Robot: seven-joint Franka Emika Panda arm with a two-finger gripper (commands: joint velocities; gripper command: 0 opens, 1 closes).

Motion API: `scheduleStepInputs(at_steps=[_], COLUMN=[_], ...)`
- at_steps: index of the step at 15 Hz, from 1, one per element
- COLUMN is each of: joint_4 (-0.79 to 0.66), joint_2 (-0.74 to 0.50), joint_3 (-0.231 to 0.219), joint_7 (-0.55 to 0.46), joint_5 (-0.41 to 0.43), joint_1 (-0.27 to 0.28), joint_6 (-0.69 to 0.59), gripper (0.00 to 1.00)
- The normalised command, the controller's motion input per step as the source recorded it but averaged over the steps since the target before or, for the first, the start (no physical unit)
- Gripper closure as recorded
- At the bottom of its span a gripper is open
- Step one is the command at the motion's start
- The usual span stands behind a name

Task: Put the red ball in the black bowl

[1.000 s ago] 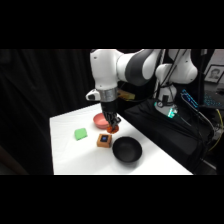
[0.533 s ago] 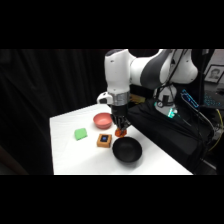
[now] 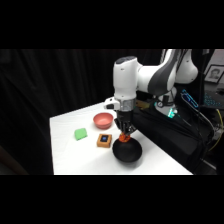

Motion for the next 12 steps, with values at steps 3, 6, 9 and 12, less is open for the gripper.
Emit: scheduleStepInputs(at_steps=[3,6,9,12], joint_4=[-0.03,0.03,0.07,0.11], joint_2=[0.15,0.18,0.18,0.16], joint_3=[0.017,0.007,0.007,0.017], joint_7=[-0.06,-0.05,-0.06,-0.08], joint_5=[-0.019,-0.045,-0.041,-0.011], joint_1=[0.018,0.010,-0.002,-0.023], joint_6=[0.32,0.27,0.19,0.13], gripper=[0.95,0.95,0.95,0.96])
